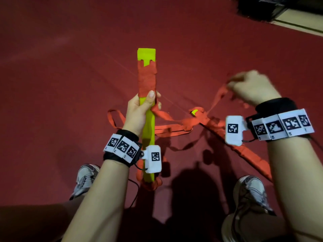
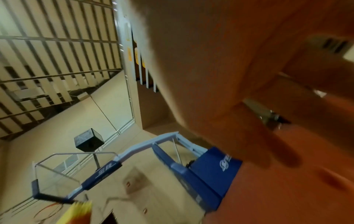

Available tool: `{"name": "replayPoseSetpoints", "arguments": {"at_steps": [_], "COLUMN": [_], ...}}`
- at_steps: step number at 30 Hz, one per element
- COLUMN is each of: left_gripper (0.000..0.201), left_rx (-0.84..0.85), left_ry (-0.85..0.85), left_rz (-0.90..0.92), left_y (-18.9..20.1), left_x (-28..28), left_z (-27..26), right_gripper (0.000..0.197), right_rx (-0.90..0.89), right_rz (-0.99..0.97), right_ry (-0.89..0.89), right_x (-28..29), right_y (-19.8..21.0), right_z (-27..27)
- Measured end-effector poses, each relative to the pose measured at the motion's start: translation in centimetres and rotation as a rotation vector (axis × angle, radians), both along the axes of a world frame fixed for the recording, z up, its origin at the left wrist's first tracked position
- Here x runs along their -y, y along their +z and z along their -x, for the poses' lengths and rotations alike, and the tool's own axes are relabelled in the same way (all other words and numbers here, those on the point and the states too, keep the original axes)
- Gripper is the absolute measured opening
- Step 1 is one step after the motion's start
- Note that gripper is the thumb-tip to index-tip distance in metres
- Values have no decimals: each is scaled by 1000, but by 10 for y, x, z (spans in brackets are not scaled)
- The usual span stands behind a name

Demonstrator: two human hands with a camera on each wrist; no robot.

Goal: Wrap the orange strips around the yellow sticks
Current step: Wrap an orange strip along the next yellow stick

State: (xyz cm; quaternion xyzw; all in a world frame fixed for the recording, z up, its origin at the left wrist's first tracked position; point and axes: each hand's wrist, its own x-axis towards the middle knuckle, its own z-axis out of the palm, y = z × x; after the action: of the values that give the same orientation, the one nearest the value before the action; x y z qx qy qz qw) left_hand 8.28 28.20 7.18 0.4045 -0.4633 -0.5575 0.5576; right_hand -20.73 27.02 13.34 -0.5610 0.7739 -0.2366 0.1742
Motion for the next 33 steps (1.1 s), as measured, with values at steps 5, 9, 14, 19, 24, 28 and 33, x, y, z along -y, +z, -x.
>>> {"name": "replayPoseSetpoints", "arguments": {"at_steps": [5,9,14,19,24,28,33], "left_gripper": [25,25,31,16,12,12,10], "left_rx": [21,80,68,200,228,273,238], "left_ry": [-58,-113,-99,2,-19,6,74], "left_rz": [-20,-36,-35,17,42,44,20], "left_y": [1,-2,-2,-5,-5,-6,-3], "left_x": [-8,-12,-17,-11,-12,-12,-10], "left_z": [16,27,33,29,33,33,26], "right_gripper": [22,21,21,18,12,11,26], "right_rx": [26,711,933,978,705,327,149], "right_rz": [-7,-2,-106,-152,35,139,120], "right_ry": [223,440,444,488,482,407,322], "right_x": [2,-12,-25,-24,-21,-16,-16], "right_y": [-25,-49,-49,-47,-55,-58,-55], "right_z": [-42,-97,-109,-98,-99,-95,-85]}}
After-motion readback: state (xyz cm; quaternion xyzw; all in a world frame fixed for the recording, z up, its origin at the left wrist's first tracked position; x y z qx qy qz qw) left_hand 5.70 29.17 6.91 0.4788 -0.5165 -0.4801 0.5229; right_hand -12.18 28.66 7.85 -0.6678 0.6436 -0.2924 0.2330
